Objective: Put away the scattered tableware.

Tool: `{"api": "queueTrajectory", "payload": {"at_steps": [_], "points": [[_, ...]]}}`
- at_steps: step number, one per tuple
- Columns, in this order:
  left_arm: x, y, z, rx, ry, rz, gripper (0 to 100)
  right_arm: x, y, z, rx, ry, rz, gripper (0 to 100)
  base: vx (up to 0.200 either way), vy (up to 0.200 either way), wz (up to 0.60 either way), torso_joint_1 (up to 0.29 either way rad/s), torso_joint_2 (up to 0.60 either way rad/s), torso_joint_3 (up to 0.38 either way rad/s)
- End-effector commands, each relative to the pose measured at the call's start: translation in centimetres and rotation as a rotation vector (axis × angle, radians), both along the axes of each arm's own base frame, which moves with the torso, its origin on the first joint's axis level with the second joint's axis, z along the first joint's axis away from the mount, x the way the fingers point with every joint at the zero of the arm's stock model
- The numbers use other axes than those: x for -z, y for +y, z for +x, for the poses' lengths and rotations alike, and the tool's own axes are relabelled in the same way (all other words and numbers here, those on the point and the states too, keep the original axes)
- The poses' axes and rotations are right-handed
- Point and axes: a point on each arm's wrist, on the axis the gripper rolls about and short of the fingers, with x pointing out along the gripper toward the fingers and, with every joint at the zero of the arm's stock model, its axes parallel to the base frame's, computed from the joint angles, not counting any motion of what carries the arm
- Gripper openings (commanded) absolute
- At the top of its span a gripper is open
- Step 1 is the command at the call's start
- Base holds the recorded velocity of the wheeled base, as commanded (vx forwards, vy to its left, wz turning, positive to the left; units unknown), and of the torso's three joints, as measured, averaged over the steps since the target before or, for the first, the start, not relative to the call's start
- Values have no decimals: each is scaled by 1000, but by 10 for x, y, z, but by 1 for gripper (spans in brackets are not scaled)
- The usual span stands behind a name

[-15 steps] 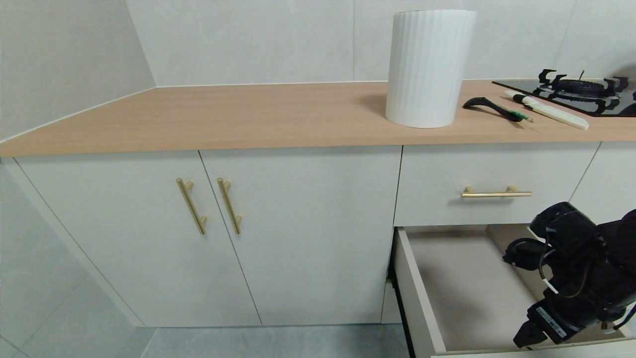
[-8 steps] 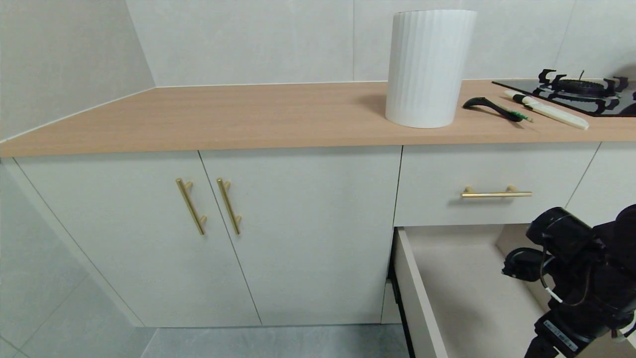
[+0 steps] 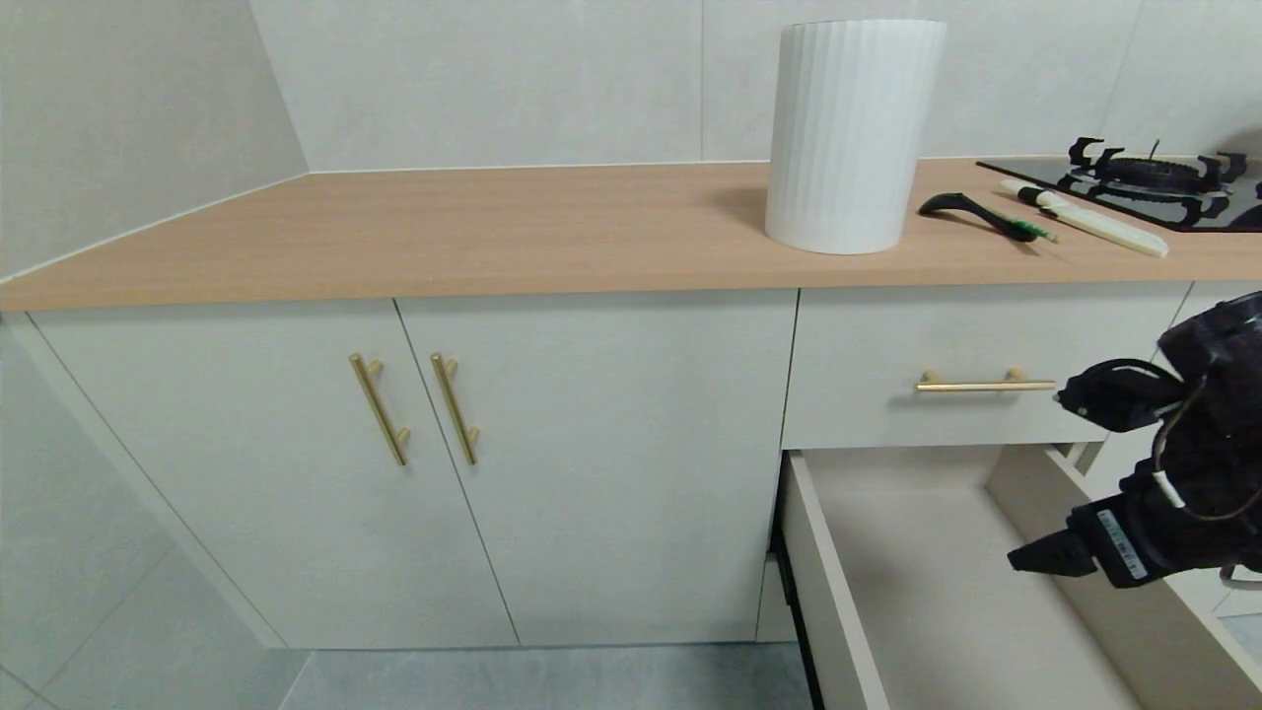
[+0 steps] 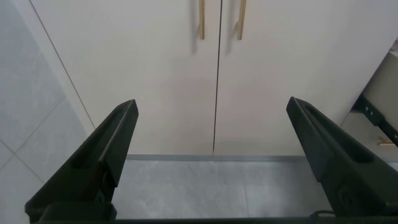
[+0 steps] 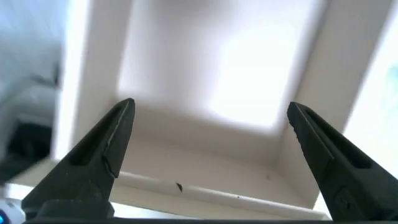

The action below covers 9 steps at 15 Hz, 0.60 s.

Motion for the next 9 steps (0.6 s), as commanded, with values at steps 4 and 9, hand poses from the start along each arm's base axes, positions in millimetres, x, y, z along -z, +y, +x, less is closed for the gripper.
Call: {"api": "queueTrajectory", "payload": {"at_steps": [4, 9], "points": [[0, 0, 0, -1, 0, -1, 100, -46, -9, -37, 3, -276, 69, 100, 0, 0, 0, 0, 0, 0], [0, 0, 0, -1, 0, -1, 100, -49, -11, -44, 6, -301, 70, 100, 0, 0, 0, 30, -252, -285]]}}
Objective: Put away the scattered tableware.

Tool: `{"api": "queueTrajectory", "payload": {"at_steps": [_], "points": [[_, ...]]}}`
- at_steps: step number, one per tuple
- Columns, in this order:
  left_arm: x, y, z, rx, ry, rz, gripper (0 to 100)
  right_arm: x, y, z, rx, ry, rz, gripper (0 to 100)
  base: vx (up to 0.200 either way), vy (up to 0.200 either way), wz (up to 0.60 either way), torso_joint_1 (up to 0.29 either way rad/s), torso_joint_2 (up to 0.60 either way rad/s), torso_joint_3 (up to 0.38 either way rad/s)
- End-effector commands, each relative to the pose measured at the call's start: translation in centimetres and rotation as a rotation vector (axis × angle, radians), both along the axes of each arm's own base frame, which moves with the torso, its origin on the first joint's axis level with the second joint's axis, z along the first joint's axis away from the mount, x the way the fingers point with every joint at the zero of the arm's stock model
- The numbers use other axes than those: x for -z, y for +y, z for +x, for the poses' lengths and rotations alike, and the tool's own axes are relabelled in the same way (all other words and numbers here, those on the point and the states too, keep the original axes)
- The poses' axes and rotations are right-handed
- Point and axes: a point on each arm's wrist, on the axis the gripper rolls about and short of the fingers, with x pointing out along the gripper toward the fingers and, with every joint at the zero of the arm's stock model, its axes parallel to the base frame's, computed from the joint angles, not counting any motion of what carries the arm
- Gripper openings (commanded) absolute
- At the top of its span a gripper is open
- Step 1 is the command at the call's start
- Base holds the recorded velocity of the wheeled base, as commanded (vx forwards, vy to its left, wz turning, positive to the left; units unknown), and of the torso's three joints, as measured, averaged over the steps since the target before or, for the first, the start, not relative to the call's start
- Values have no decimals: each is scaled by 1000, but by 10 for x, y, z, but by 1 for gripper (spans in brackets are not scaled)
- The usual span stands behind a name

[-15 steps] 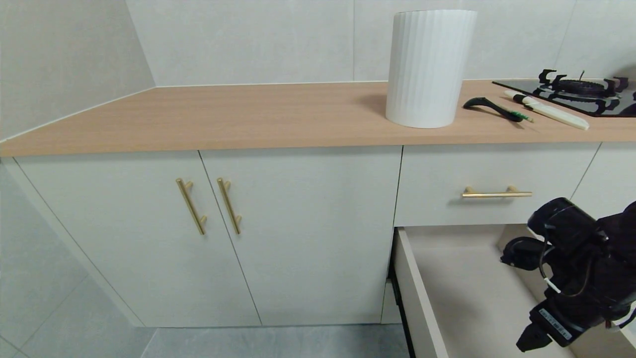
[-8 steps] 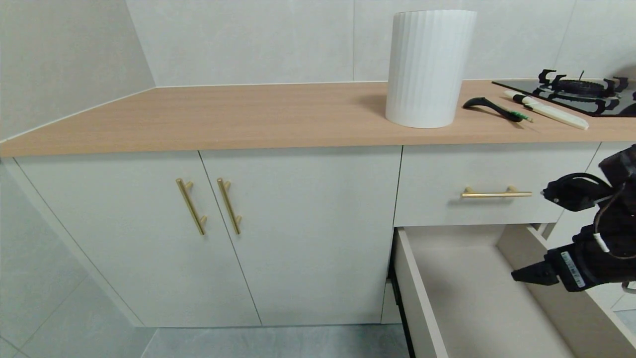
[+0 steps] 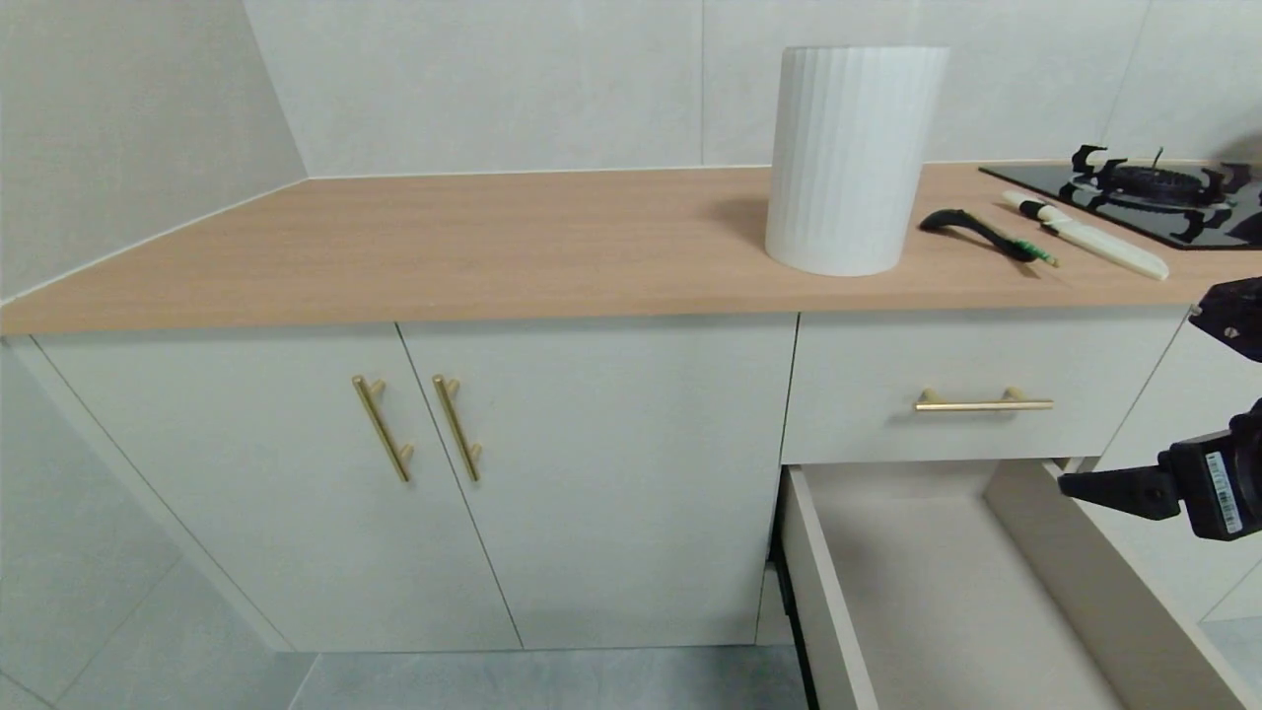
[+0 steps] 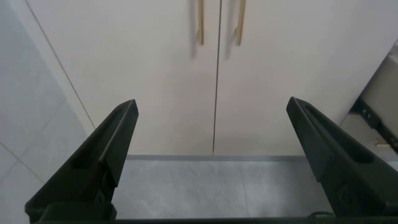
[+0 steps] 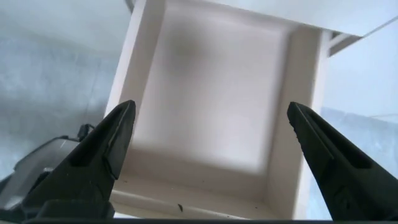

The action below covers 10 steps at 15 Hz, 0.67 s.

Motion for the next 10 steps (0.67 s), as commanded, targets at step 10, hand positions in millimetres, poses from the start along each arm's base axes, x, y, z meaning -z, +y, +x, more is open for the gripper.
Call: {"api": "queueTrajectory", "payload": {"at_steps": [10], "points": [[0, 0, 0, 2, 1, -1, 100, 2, -6, 18, 51, -26, 9, 100, 0, 0, 0, 127, -485, -330]]}}
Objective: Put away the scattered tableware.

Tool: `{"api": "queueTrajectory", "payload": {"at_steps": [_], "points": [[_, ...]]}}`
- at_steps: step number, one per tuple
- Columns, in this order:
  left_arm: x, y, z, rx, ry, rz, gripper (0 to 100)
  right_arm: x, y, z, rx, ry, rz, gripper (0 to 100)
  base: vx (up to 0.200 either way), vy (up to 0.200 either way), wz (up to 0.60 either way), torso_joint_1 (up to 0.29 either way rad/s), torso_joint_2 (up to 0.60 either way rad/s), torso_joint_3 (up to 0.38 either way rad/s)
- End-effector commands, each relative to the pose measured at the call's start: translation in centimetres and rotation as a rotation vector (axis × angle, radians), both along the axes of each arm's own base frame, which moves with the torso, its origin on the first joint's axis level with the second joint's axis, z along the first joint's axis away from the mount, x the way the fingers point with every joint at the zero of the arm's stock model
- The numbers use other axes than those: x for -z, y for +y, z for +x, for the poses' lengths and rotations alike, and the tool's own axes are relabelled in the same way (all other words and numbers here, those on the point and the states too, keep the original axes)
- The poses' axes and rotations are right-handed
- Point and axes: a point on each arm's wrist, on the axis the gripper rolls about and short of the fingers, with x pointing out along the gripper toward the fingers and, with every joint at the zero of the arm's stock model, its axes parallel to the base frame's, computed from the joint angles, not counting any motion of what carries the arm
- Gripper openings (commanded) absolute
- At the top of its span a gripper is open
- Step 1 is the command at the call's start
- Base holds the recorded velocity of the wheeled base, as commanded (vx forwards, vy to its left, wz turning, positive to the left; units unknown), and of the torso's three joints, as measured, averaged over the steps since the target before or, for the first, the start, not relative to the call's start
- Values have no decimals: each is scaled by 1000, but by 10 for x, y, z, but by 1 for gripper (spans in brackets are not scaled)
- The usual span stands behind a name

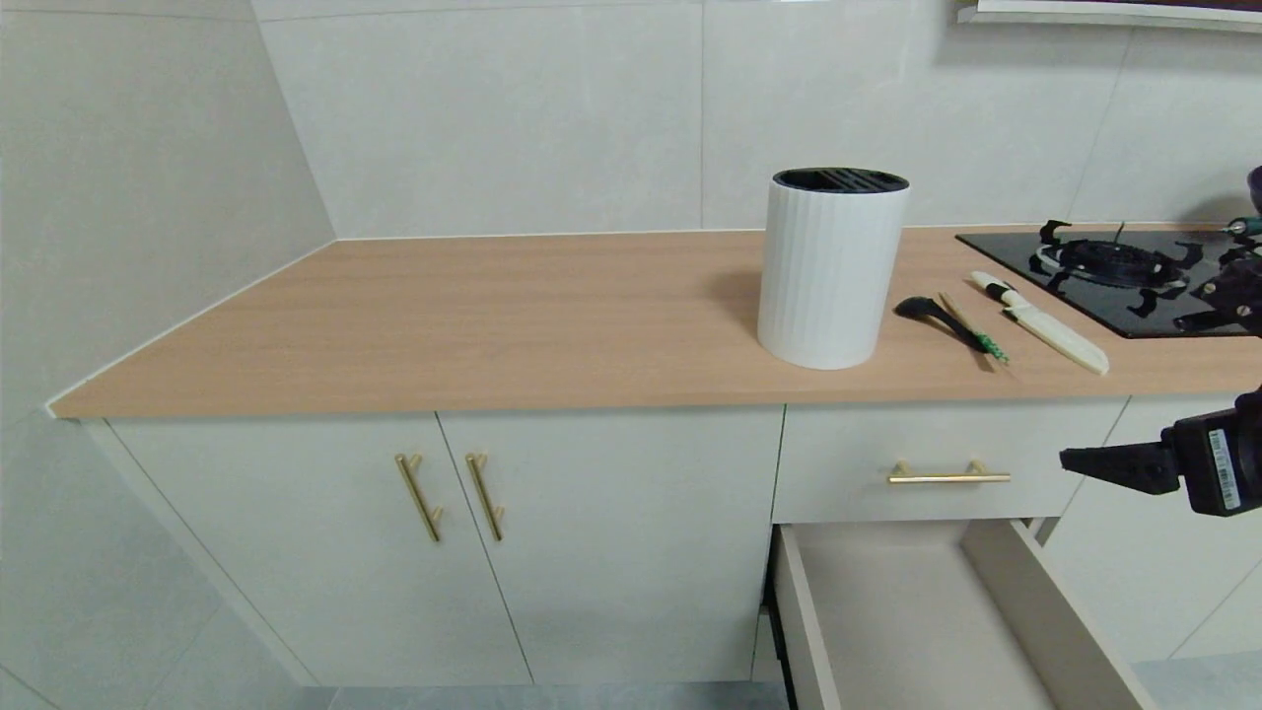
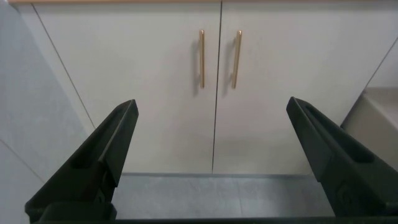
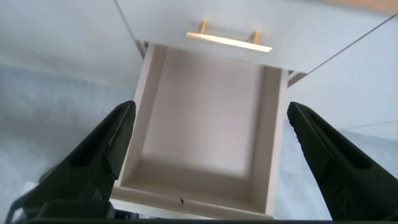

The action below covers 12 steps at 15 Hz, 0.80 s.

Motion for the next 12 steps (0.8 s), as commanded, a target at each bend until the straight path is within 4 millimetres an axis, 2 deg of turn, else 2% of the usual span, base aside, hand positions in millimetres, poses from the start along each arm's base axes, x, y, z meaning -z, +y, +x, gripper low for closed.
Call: {"api": "queueTrajectory", "payload": {"at_steps": [1, 2, 5, 8, 10, 11, 12], "points": [[0, 0, 0, -2, 1, 0, 100, 6, -3, 12, 27, 17, -4, 100, 0, 0, 0, 100, -276, -178], [0, 0, 0, -2, 1, 0, 100, 4, -5, 23, 45, -8, 3, 100, 0, 0, 0, 61, -163, -110], [0, 0, 0, -2, 1, 0, 100, -12, -11, 77, 140, -47, 52, 100, 0, 0, 0, 18, -47, -36], [0, 0, 0, -2, 1, 0, 100, -11, -18, 132, 248, 36, 61, 100, 0, 0, 0, 0, 0, 0], [0, 0, 0, -2, 1, 0, 100, 11, -18, 163, 287, 104, 77, 100, 0, 0, 0, 0, 0, 0], [0, 0, 0, -2, 1, 0, 100, 16, -18, 168, 297, 114, 79, 100, 0, 0, 0, 0, 0, 0], [0, 0, 0, -2, 1, 0, 100, 26, -18, 182, 324, 128, 73, 100, 0, 0, 0, 0, 0, 0]]}}
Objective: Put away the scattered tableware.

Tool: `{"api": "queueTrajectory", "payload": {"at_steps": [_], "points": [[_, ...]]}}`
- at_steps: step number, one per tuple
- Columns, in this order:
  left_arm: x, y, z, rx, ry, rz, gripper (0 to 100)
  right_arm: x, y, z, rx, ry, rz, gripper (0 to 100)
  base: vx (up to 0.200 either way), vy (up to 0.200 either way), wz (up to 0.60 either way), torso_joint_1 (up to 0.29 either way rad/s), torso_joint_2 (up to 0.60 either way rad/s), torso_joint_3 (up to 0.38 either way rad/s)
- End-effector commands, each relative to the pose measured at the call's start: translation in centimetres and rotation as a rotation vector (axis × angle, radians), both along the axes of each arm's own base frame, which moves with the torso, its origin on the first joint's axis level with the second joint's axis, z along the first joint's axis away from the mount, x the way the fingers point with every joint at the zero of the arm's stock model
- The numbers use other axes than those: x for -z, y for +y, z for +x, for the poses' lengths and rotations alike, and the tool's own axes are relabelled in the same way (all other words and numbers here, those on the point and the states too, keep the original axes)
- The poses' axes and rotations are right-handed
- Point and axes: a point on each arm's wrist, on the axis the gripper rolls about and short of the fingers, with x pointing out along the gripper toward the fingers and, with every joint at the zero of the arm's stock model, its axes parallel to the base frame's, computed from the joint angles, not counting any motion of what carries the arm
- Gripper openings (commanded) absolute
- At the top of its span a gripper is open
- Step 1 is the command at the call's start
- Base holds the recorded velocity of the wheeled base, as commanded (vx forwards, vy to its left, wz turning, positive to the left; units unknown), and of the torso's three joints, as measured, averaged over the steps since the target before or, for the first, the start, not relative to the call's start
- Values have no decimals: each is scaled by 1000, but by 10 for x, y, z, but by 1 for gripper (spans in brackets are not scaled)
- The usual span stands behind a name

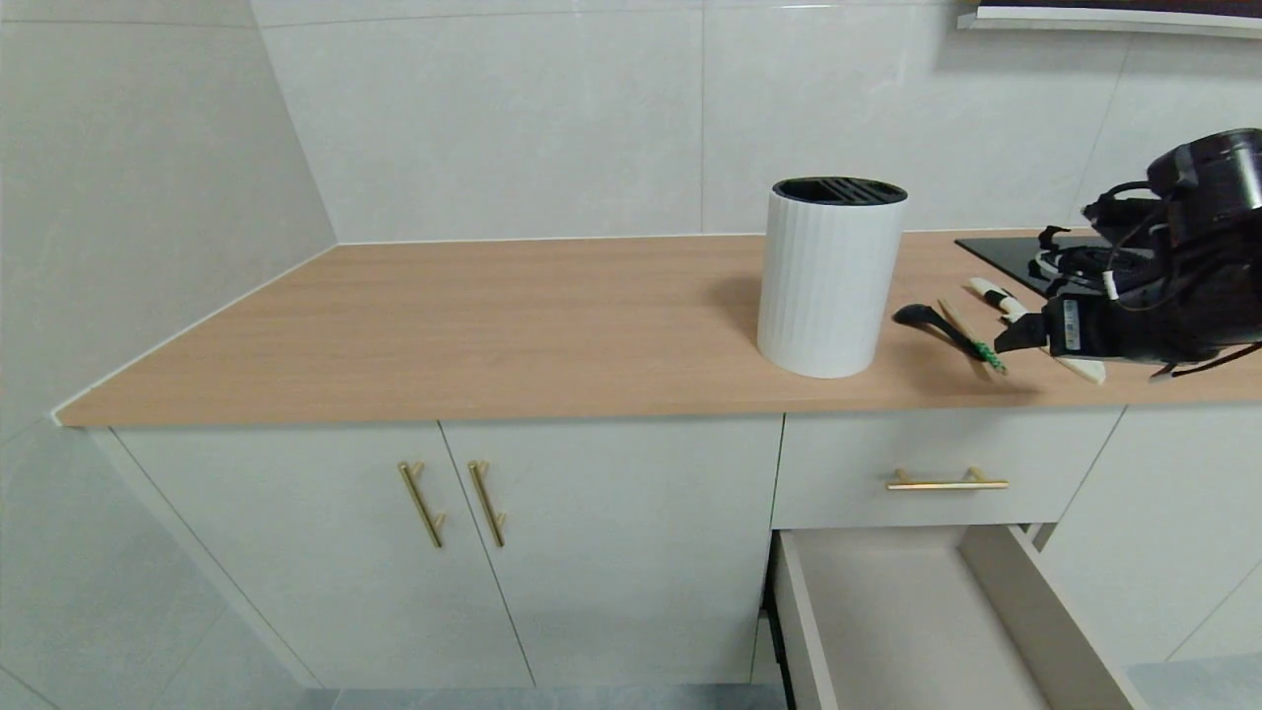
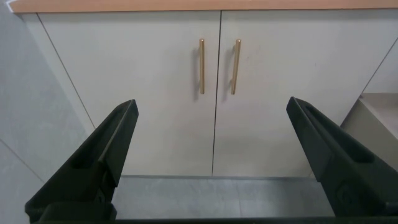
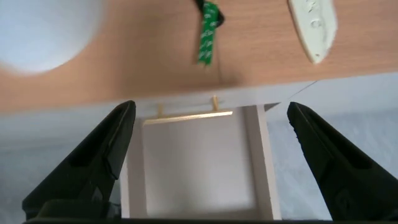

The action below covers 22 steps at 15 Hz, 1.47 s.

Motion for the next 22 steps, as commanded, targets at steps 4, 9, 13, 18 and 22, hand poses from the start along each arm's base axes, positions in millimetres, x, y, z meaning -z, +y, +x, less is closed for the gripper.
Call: {"api": "queueTrajectory", "payload": {"at_steps": [4, 9, 13, 18, 22], "points": [[0, 0, 0, 1, 0, 0, 100, 43, 3, 50, 85, 32, -5, 100, 0, 0, 0, 0, 0, 0], [0, 0, 0, -1, 0, 0, 100, 49, 12, 61, 118, -22, 28, 100, 0, 0, 0, 0, 0, 0], [0, 0, 0, -1, 0, 0, 100, 53, 13, 65, 120, -25, 31, 100, 0, 0, 0, 0, 0, 0], [0, 0, 0, -1, 0, 0, 100, 63, 12, 74, 126, -9, 27, 0, 0, 0, 0, 0, 0, 0], [0, 0, 0, -1, 0, 0, 100, 50, 10, 69, 140, -52, 52, 0, 0, 0, 0, 0, 0, 0]]}}
